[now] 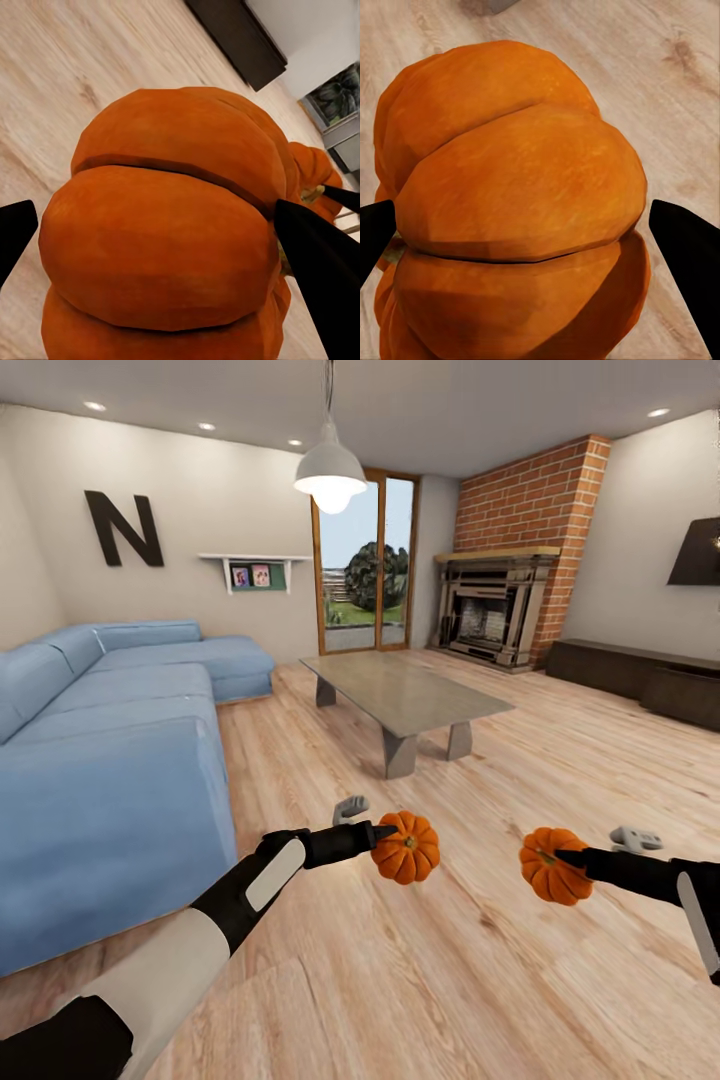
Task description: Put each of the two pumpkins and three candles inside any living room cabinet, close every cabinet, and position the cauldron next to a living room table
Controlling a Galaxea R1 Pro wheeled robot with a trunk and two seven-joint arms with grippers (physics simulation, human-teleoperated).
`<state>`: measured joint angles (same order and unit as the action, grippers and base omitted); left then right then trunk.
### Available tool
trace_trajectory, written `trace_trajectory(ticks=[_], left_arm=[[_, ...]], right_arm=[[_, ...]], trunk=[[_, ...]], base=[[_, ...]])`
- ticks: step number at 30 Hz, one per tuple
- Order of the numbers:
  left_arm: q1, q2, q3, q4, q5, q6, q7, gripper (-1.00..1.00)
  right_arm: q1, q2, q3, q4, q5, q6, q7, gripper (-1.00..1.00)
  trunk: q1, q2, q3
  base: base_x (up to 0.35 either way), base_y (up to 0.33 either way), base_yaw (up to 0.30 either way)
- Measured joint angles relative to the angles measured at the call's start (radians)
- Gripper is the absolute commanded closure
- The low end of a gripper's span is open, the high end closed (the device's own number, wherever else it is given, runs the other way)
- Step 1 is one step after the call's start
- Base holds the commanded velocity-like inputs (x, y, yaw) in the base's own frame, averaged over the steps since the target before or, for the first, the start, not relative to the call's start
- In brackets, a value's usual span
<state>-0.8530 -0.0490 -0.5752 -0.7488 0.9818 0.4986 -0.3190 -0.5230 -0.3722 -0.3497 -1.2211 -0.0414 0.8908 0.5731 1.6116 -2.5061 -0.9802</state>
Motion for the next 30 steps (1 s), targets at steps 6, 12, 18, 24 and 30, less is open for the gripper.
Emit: trace_trajectory(ticks=[6, 12, 18, 24, 30], left_arm=[[0.0, 0.0, 0.0, 0.0, -0.001, 0.0, 0.0, 1.0], [0.0, -0.001, -0.001, 0.0, -0.001, 0.0, 0.0, 1.0], [0.0, -0.001, 0.0, 0.0, -0.001, 0.0, 0.0, 1.0], [0.0, 0.0, 0.002, 0.0, -0.001, 0.0, 0.0, 1.0], [0.0, 0.001, 0.003, 0.0, -0.001, 0.0, 0.0, 1.0]], right_arm=[[0.0, 0.012, 0.001, 0.007, 0.01, -0.006, -0.005, 1.0], [0.0, 0.016, 0.003, 0.031, 0.014, -0.013, -0.007, 1.0], [0.0, 0.025, 0.003, 0.032, 0.016, -0.026, -0.007, 1.0], [0.0, 0.025, 0.003, 0.032, 0.017, -0.027, -0.007, 1.0], [0.0, 0.025, 0.003, 0.032, 0.019, -0.027, -0.007, 1.0]], trunk=[[-0.003, 0.001, 0.014], [-0.005, 0.003, 0.028], [-0.008, 0.004, 0.041], [-0.011, 0.006, 0.055], [-0.028, 0.036, 0.065]], base=[[0.0, 0.0, 0.0], [0.0, 0.0, 0.0], [0.0, 0.0, 0.0], [0.0, 0.0, 0.0], [0.0, 0.0, 0.0]])
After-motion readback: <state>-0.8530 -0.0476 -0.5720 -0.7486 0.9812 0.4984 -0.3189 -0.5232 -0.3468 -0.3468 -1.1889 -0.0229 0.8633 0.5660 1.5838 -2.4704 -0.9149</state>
